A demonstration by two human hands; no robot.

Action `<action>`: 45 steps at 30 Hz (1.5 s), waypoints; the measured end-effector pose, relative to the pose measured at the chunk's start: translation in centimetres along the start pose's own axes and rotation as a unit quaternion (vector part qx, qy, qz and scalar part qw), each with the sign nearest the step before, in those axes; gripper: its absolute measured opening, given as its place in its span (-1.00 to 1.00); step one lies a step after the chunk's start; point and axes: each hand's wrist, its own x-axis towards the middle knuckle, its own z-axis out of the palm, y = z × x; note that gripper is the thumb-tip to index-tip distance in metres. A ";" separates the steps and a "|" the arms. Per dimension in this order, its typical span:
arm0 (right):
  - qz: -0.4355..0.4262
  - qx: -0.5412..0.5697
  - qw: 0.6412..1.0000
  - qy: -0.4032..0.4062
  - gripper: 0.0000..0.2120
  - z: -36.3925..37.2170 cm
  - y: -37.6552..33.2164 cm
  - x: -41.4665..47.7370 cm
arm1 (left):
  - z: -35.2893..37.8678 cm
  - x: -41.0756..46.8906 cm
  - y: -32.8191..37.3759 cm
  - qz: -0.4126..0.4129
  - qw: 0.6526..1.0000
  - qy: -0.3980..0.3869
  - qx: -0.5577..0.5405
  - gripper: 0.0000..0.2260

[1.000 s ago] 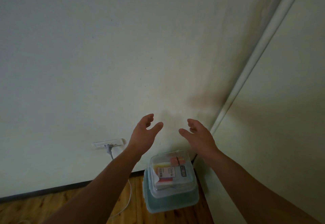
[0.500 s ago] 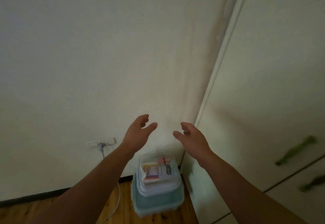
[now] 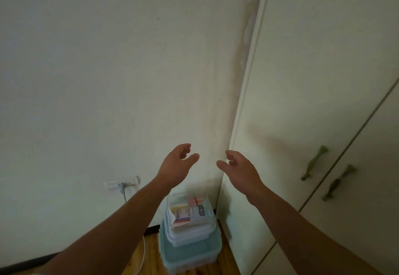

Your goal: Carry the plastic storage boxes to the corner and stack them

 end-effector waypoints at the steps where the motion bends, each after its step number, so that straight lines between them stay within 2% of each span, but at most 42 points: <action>1: 0.002 0.002 1.000 0.007 -0.47 -0.2 -0.2 -0.3 | 0.0 -0.1 0.3 0.004 1.000 -0.007 0.002 -0.54; 16: 0.048 0.003 0.986 0.159 -0.49 -0.5 -2.5 -6.8 | -1.7 -1.3 2.6 0.079 0.986 -0.144 -0.019 -0.55; 25: 0.110 0.001 0.964 0.241 -0.48 -0.9 -1.8 -13.5 | 1.0 -5.1 3.6 0.121 0.964 -0.234 -0.024 -0.57; 37: 0.170 0.022 0.911 0.376 -0.50 -6.0 0.5 -26.1 | 8.7 -13.8 8.2 0.162 0.909 -0.378 -0.058 -0.60; 45: 0.221 0.026 0.853 0.473 -0.49 -9.3 2.9 -39.6 | 14.6 -25.8 11.4 0.204 0.852 -0.478 -0.062 -0.60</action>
